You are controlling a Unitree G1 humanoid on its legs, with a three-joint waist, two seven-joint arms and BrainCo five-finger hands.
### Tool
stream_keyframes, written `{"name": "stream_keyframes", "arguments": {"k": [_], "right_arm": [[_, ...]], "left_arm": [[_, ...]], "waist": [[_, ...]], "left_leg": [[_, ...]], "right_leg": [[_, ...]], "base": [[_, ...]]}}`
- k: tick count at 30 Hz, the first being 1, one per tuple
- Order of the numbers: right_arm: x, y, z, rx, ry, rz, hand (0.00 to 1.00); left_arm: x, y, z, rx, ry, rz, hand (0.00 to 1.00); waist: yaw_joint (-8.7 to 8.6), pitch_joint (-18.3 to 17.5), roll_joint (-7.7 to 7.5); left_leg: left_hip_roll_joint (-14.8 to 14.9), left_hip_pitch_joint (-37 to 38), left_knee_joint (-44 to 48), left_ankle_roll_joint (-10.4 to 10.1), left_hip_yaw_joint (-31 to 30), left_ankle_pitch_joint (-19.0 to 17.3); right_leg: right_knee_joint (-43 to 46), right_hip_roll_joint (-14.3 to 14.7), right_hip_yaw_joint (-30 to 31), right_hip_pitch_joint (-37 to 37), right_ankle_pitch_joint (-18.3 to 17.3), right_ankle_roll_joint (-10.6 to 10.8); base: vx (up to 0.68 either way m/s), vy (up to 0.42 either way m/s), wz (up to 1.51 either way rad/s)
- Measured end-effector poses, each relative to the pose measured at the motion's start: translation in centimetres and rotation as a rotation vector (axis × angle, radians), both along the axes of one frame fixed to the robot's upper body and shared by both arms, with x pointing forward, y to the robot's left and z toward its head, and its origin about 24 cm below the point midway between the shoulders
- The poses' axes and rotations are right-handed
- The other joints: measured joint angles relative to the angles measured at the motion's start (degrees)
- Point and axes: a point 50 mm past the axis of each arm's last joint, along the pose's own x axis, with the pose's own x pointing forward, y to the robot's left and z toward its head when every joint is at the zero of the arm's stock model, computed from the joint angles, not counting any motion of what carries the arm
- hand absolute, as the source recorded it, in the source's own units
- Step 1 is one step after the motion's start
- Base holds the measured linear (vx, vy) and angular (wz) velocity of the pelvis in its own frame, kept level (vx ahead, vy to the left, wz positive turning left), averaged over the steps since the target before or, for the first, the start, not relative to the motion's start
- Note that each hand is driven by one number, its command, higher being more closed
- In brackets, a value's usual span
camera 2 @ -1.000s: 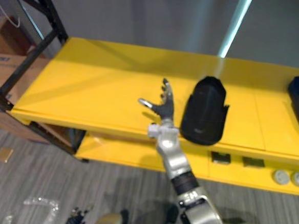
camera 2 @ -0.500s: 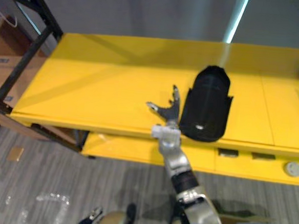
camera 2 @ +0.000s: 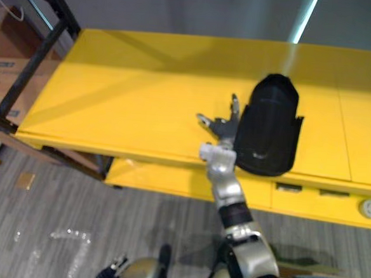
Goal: Walk over and take plastic housings, then place them on the shelf
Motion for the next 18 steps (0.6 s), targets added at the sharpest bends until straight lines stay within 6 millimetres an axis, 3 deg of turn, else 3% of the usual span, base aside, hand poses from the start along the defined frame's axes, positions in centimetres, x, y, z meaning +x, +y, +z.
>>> {"name": "stream_keyframes", "arguments": {"k": [4,8,12,14,18], "right_arm": [[0.2,0.2,0.2,-0.014,-0.029,0.066,0.00],[-0.6,1.0,2.6,-0.071,-0.214,0.189,0.00],[-4.2,1.4,6.9,-0.089,-0.497,0.284,0.00],[-7.5,0.9,8.7,-0.100,-0.644,0.346,0.00],[-11.0,-3.0,7.8,-0.212,-0.657,0.324,0.00]], "left_arm": [[0.0,0.0,0.0,0.001,0.000,-0.001,0.00],[0.1,0.2,0.1,0.005,-0.002,-0.003,0.00],[0.2,0.9,0.1,0.023,-0.002,0.010,0.00],[0.1,1.7,0.2,0.045,0.000,0.012,0.00],[-0.4,2.3,0.0,0.061,0.022,0.017,0.00]], "waist": [[0.02,0.0,-0.01],[-0.14,0.6,-0.37],[-0.47,1.5,-1.87],[-1.57,2.3,-3.54],[-3.52,2.5,-4.75]], "left_leg": [[0.0,0.0,0.1,0.0,0.0,0.0],[0.2,-0.2,0.7,0.0,0.3,0.0],[0.7,-0.2,0.9,0.1,1.4,-0.4],[1.1,-0.2,1.2,0.0,2.9,-1.0],[1.5,-0.2,3.3,0.3,5.7,-3.2]], "right_leg": [[0.0,0.0,0.0,0.0,0.0,0.0],[0.0,0.2,0.1,0.0,-0.1,-0.2],[0.0,0.9,1.2,-0.5,-0.1,-0.2],[0.0,1.3,2.4,-1.2,-0.1,-0.2],[0.3,1.7,5.2,-1.9,0.0,-0.1]], "base": [[0.00,0.000,0.00],[0.00,0.001,-0.01],[0.00,0.001,-0.13],[0.00,0.002,-0.27],[0.02,0.053,-0.38]]}}
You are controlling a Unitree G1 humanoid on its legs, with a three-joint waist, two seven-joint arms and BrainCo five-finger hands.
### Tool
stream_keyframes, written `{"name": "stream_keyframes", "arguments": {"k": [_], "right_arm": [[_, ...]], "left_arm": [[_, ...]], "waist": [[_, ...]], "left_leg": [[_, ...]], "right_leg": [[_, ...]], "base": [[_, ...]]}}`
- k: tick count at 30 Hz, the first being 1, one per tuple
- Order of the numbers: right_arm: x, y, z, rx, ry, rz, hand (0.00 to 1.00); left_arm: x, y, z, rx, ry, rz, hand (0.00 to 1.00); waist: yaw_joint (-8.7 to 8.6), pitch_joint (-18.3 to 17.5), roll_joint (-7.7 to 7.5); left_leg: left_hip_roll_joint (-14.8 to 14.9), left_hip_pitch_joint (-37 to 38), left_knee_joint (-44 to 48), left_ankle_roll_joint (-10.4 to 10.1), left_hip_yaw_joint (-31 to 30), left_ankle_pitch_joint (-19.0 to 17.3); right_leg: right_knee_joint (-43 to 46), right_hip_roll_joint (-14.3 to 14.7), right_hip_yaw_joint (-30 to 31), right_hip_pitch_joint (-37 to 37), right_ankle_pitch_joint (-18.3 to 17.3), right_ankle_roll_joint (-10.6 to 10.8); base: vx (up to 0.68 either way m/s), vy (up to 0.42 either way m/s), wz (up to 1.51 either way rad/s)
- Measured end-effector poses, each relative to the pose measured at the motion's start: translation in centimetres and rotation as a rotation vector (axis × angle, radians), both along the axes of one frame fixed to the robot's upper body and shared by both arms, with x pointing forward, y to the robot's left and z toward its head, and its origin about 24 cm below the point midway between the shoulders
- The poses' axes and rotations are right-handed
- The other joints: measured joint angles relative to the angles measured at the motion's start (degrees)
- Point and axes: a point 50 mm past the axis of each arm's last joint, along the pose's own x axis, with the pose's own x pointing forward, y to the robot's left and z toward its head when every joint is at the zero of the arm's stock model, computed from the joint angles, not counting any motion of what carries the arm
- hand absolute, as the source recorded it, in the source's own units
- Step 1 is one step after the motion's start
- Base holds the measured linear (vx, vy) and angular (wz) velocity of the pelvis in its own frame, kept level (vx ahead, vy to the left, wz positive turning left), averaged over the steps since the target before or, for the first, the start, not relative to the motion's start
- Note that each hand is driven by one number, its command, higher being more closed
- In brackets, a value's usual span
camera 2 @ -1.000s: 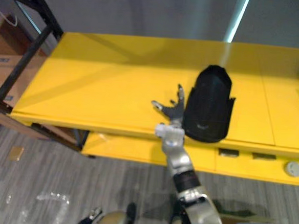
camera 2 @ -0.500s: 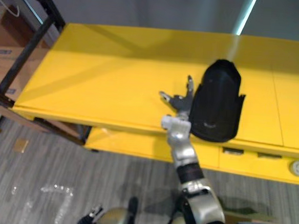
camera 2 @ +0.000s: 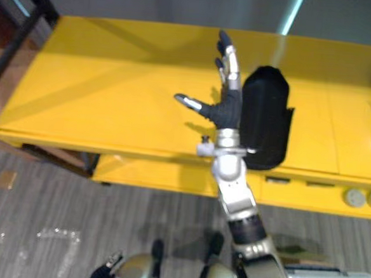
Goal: Walk over and take plastic housings, then place them on the shelf
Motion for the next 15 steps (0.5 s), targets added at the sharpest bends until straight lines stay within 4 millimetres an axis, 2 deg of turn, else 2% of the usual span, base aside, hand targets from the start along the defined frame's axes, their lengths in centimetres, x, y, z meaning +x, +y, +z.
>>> {"name": "stream_keyframes", "arguments": {"k": [2,6,7,12,15], "right_arm": [[-1.3,-2.9,-1.3,-0.038,0.047,-0.055,0.00],[-3.3,-5.1,-3.4,-0.119,0.129,-0.057,0.00],[-3.7,-5.3,-4.2,-0.122,0.169,-0.036,1.00],[-5.5,-5.8,-7.0,-0.022,0.308,0.034,1.00],[-6.3,-5.0,-8.4,0.011,0.358,0.048,1.00]], "left_arm": [[-0.3,0.3,-0.1,0.010,0.004,0.003,0.00],[-0.7,0.8,0.0,0.035,-0.007,0.010,0.00],[-0.7,0.9,0.0,0.037,-0.012,0.009,0.00],[-0.7,1.0,0.2,0.046,-0.041,0.004,0.00],[-0.7,1.0,0.2,0.050,-0.039,-0.011,0.00]], "waist": [[-1.36,0.2,-0.47],[-3.58,0.5,-1.29],[-3.78,0.5,-1.45],[-4.23,0.6,-1.91],[-4.50,0.6,-1.91]], "left_leg": [[0.4,-0.2,1.6,0.2,1.8,-1.4],[0.6,-0.1,2.4,0.4,3.7,-2.5],[0.8,-0.1,3.0,0.5,4.2,-3.0],[0.7,-1.2,3.7,0.6,4.5,-3.6],[0.6,-1.2,3.6,0.6,4.6,-3.6]], "right_leg": [[1.3,0.4,2.5,-1.3,-0.1,0.0],[1.9,0.6,4.0,-2.2,-0.3,0.1],[1.9,0.8,4.4,-2.3,-0.4,0.1],[2.5,0.5,4.5,-3.4,-0.6,0.2],[2.6,0.5,4.7,-3.6,-0.7,0.2]], "base": [[0.02,0.059,-0.50],[0.01,0.031,-0.29],[-0.02,0.016,-0.16],[-0.04,0.006,-0.01],[0.00,0.000,0.00]]}}
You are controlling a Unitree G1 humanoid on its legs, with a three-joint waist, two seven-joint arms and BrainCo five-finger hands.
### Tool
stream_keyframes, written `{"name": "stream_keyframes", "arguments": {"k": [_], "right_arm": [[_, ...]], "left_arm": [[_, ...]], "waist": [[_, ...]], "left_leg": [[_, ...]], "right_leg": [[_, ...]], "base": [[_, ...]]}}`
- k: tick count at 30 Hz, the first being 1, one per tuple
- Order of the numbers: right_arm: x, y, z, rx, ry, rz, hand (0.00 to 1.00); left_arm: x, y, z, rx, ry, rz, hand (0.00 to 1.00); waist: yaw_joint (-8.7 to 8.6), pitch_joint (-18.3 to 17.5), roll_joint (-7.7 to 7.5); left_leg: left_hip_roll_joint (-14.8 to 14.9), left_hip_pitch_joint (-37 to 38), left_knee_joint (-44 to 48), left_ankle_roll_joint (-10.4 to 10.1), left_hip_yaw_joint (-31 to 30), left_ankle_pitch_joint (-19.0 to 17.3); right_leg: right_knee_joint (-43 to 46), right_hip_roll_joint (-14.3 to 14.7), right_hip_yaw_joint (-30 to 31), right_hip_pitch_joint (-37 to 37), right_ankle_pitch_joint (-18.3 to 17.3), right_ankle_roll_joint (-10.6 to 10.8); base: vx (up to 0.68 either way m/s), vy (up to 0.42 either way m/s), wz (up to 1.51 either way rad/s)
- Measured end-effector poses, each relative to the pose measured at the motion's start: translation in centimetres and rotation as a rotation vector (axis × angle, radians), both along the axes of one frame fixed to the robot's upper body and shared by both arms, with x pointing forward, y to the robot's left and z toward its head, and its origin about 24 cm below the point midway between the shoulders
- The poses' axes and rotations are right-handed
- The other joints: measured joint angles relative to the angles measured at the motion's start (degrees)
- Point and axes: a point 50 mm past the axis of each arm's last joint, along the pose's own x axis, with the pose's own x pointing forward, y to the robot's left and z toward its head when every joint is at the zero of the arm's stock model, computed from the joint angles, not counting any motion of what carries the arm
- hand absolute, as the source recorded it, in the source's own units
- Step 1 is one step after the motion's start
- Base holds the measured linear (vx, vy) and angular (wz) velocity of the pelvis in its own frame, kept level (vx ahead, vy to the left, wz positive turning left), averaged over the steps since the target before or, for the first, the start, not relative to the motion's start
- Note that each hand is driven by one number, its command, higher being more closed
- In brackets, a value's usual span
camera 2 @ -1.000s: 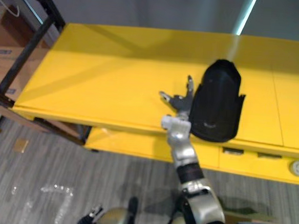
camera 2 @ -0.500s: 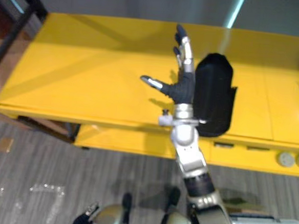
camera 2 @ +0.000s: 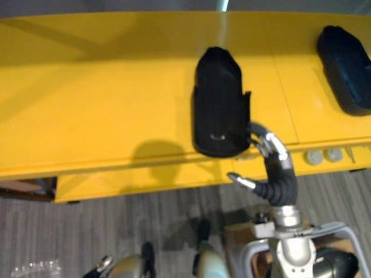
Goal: Walk over and take plastic housings, then place them on the shelf
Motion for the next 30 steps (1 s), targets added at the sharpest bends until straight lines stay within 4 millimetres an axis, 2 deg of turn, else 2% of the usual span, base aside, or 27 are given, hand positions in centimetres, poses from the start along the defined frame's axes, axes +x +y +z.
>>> {"name": "stream_keyframes", "arguments": {"k": [2,6,10,16,19,22,25,27,30], "right_arm": [[-0.2,0.3,-0.5,-0.034,0.000,-0.026,1.00],[-0.3,0.4,-0.2,-0.045,-0.054,-0.057,1.00],[0.2,1.1,-0.8,0.035,-0.017,0.011,1.00],[0.4,2.9,-2.4,0.047,0.069,0.099,1.00],[1.3,3.5,-2.8,0.048,0.075,0.092,1.00],[2.9,3.9,-2.9,0.030,0.067,0.053,1.00],[4.6,4.2,-2.7,0.015,0.049,0.021,1.00],[5.7,4.3,-2.3,-0.035,0.019,-0.026,1.00],[6.3,4.4,-1.8,-0.034,-0.004,-0.039,1.00]], "left_arm": [[0.0,0.0,0.0,0.002,0.001,-0.005,0.00],[0.0,0.0,0.0,0.005,0.004,-0.011,0.00],[-0.1,0.0,0.0,-0.004,0.004,0.000,0.00],[-0.2,-0.2,-0.1,0.003,0.025,0.005,0.00],[-0.2,-0.3,-0.2,0.006,0.038,0.008,0.00],[-0.3,-0.6,-0.4,0.012,0.060,-0.009,0.00],[-0.3,-1.1,-0.5,0.001,0.069,-0.010,0.00],[-0.6,-1.5,-0.7,-0.012,0.083,-0.006,0.00],[-0.7,-1.7,-0.8,-0.017,0.090,-0.006,0.00]], "waist": [[-0.02,0.0,0.00],[-0.01,0.0,0.00],[0.06,0.0,0.05],[0.17,-0.4,0.62],[0.23,-0.6,0.99],[0.37,-1.2,2.09],[1.84,-3.1,3.62],[1.93,-3.6,4.45],[2.49,-4.3,4.80]], "left_leg": [[0.0,0.0,0.0,0.0,0.2,0.0],[-0.1,-0.1,0.0,0.0,0.3,0.0],[-0.1,-0.1,0.0,0.0,0.2,0.0],[-0.1,-0.7,0.0,0.1,-0.3,0.2],[-0.3,-0.8,0.0,0.3,-0.5,0.4],[-0.5,-0.7,-0.2,0.2,-1.8,1.1],[-0.6,-0.7,-1.3,-0.1,-2.3,2.0],[-0.8,0.2,-2.7,-0.3,-3.9,3.0],[-0.7,0.4,-3.2,-0.5,-4.4,3.5]], "right_leg": [[0.1,0.0,0.2,-0.2,0.0,0.0],[0.1,0.0,0.3,-0.3,0.0,0.0],[0.1,0.0,0.3,-0.3,0.0,0.0],[0.1,-0.2,-0.2,-0.6,0.0,0.0],[0.1,-0.4,-0.4,-0.6,0.0,0.0],[-0.5,-0.8,-2.1,0.6,0.0,0.0],[-0.9,-1.0,-3.0,0.8,0.1,0.1],[-1.6,-1.1,-4.7,2.3,0.1,0.1],[-1.9,-1.0,-5.2,2.8,0.2,0.1]], "base": [[-0.01,-0.006,-0.04],[0.00,0.000,0.00],[0.00,0.000,0.00],[-0.02,-0.012,0.04],[-0.01,-0.005,0.04],[-0.03,-0.012,0.23],[-0.03,-0.033,0.16],[-0.04,-0.048,0.35],[-0.04,-0.038,0.15]]}}
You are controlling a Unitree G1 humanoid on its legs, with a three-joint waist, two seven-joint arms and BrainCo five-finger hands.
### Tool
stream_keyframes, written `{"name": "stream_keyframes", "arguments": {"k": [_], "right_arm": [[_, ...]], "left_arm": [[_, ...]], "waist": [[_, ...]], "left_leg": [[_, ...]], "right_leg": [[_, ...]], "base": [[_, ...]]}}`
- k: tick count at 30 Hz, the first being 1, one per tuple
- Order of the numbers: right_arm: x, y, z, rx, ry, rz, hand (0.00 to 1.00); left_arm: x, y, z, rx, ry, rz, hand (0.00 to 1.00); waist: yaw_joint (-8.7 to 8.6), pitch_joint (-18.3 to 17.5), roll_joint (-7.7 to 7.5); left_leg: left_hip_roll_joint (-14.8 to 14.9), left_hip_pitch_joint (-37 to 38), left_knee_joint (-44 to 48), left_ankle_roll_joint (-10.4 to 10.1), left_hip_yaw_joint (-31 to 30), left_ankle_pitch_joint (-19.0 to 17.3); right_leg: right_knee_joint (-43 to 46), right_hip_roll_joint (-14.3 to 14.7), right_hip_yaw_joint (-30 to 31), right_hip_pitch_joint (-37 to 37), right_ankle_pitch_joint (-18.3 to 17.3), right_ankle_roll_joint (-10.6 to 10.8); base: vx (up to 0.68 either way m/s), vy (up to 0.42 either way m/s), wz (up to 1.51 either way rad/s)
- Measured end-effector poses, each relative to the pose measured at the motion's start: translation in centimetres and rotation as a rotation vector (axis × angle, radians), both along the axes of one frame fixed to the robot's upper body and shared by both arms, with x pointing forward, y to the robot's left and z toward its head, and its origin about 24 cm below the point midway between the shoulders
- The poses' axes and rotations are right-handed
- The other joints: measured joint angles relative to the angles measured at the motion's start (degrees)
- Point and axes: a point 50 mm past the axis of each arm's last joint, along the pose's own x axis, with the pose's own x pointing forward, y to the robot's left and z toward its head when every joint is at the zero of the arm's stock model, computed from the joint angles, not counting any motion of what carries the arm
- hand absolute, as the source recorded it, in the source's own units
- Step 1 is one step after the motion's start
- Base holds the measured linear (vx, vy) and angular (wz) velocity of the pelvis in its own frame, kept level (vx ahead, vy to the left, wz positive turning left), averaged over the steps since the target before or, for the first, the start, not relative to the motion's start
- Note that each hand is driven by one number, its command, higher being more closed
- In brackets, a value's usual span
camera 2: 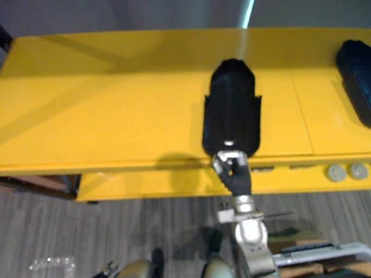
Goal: Walk over and take plastic housings, then place them on the shelf
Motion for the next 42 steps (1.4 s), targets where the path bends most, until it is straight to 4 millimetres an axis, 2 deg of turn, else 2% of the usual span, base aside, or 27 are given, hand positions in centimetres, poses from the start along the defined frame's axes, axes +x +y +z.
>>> {"name": "stream_keyframes", "arguments": {"k": [2,7,11,20,22,25,28,30,36,42], "right_arm": [[0.8,0.1,0.8,0.003,-0.034,-0.014,1.00],[2.3,0.1,1.5,-0.040,-0.050,-0.067,1.00],[3.4,-0.6,2.0,-0.053,-0.052,-0.127,1.00],[3.8,-1.0,1.9,-0.080,-0.049,-0.176,1.00],[2.9,-1.0,2.7,-0.078,-0.100,-0.188,1.00],[0.0,-1.4,4.5,-0.047,-0.203,-0.193,1.00],[-2.3,-2.2,4.9,-0.032,-0.239,-0.212,1.00],[-3.1,-2.6,4.2,-0.018,-0.192,-0.181,1.00],[-4.3,-2.8,2.1,-0.017,-0.060,-0.036,1.00],[-4.1,-2.0,1.2,0.088,0.022,0.134,1.00]], "left_arm": [[0.0,0.0,0.0,-0.004,0.006,-0.002,0.00],[-0.1,0.0,-0.1,-0.006,0.015,-0.007,0.00],[-0.1,-0.1,-0.1,-0.020,0.018,0.018,0.00],[0.1,0.0,0.0,-0.009,0.015,-0.004,0.00],[0.1,-0.1,0.0,-0.007,0.009,-0.003,0.00],[0.3,0.0,0.1,-0.003,-0.004,-0.002,0.00],[-0.1,0.3,0.1,0.011,-0.005,0.010,0.00],[-0.5,0.6,0.1,0.018,0.000,0.022,0.00],[-0.5,0.8,0.2,0.036,-0.018,0.024,0.00],[-0.1,1.3,0.5,0.047,-0.034,0.019,0.00]], "waist": [[0.60,-0.3,-0.07],[1.07,-0.4,-0.09],[1.53,-0.4,-0.04],[1.49,-0.5,-0.03],[1.49,-0.4,-0.04],[1.19,-0.4,-0.20],[0.07,-0.6,-1.18],[-0.79,-0.9,-2.25],[-1.11,-0.7,-2.91],[-0.95,-0.2,-3.98]], "left_leg": [[0.0,0.1,-0.4,-0.1,0.0,0.4],[0.0,0.1,-0.9,-0.1,-0.4,1.2],[0.3,0.2,-1.0,-0.4,-0.4,1.6],[0.5,0.9,-1.3,-0.5,-0.1,1.7],[0.6,0.8,-1.4,-0.5,0.0,1.7],[0.7,0.4,-1.5,-0.5,0.4,1.7],[0.7,0.1,-1.7,-0.5,1.5,1.7],[0.8,0.2,-1.7,-0.3,3.0,1.5],[0.8,0.8,-0.7,0.0,4.2,0.1],[0.7,-0.3,0.3,0.3,4.3,-0.4]], "right_leg": [[-0.1,0.0,-0.1,0.0,0.2,0.0],[-0.1,-0.2,-1.1,0.2,0.3,0.1],[-0.8,-0.1,-2.1,0.9,0.2,0.1],[-0.7,0.0,-2.8,1.6,0.1,-0.2],[-0.8,0.1,-2.7,1.2,-0.2,-0.5],[-0.8,0.4,-2.2,0.5,-0.2,-0.6],[-0.6,0.6,-0.8,-0.6,-0.1,-0.5],[-0.4,0.9,0.5,-1.3,-0.1,-0.5],[0.0,0.9,1.9,-1.3,-0.1,-0.5],[0.6,0.5,2.0,-2.1,-0.1,-0.4]], "base": [[-0.06,-0.025,0.00],[-0.05,-0.009,0.08],[-0.02,-0.010,0.09],[0.00,0.003,0.03],[-0.01,0.001,-0.02],[0.00,-0.001,-0.05],[0.01,0.010,-0.21],[0.00,0.013,-0.26],[-0.02,0.026,-0.15],[-0.02,0.012,0.01]]}}
